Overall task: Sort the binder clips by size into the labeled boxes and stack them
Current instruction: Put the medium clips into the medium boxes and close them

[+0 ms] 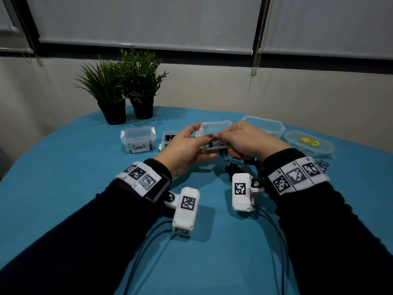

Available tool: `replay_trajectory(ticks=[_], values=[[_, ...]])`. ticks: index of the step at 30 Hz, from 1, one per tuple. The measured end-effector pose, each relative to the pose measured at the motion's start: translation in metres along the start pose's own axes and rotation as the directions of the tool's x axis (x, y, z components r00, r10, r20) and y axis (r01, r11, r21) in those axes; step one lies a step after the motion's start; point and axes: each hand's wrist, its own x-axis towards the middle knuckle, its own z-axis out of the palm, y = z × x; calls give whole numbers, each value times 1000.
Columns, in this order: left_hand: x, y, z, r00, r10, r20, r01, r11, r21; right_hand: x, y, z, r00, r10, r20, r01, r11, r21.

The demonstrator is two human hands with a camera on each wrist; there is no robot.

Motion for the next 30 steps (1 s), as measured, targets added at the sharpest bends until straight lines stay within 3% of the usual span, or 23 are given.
replay_trajectory(ticks=[9,13,17,20,25,30], values=[[2,0,-4,998,19,-55,-15,997,71,-1,-3,-12,983,-29,-180,61,984,170],[4,-1,-7,991,75,-109,-59,987,150,0,1,-25,966,38,-255,-27,998,49],[4,-2,-11,980,144,-137,-111,968,224,-2,9,-19,974,186,-130,-212,952,-223],[4,-3,-12,979,157,-127,-124,964,237,-4,10,-14,960,270,-68,-278,909,-311],[4,-3,-12,986,142,-85,-121,969,216,-8,4,-9,949,314,-23,-295,860,-417],[4,-3,-12,989,137,-62,-122,971,206,-7,6,-6,955,296,29,-268,897,-351]])
